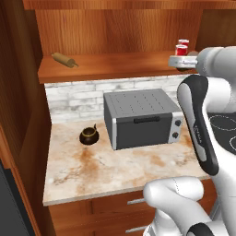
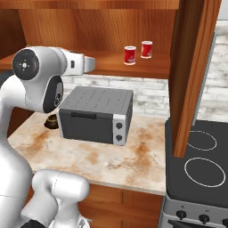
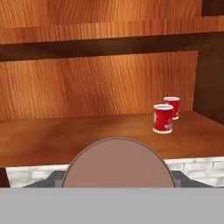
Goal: Pick the cans from the counter and place them in their designated side in the cabinet.
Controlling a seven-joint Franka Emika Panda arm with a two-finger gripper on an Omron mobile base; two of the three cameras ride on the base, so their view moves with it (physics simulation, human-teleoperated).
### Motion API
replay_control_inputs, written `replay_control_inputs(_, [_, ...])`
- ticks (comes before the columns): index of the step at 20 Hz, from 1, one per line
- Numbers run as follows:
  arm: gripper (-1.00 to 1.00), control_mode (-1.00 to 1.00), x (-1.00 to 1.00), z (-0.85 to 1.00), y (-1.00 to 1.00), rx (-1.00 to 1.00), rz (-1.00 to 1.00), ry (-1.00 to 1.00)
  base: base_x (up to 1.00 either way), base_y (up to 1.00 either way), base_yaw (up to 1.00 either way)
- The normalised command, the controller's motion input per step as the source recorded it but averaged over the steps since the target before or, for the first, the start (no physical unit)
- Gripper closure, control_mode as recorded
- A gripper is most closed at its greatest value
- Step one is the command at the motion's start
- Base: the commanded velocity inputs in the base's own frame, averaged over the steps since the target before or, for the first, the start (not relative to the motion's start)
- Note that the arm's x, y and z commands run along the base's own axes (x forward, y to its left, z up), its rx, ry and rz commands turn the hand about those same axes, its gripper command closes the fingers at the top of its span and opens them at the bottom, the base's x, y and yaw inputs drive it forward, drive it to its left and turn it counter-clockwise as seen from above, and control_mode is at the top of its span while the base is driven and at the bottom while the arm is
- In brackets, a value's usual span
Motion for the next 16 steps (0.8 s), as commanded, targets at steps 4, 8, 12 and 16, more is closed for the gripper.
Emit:
replay_control_inputs(4, [1.00,-1.00,0.29,0.00,-0.09,-0.06,0.00,0.00,0.00,0.00,0.00])
replay_control_inputs(8, [1.00,-1.00,0.26,0.00,-0.05,-0.06,0.00,0.00,0.00,0.00,0.00])
replay_control_inputs(12, [1.00,-1.00,0.27,0.00,-0.02,-0.06,0.00,0.00,0.00,0.00,0.00])
replay_control_inputs(16, [1.00,-1.00,0.25,0.00,-0.03,-0.06,0.00,0.00,0.00,0.00,0.00])
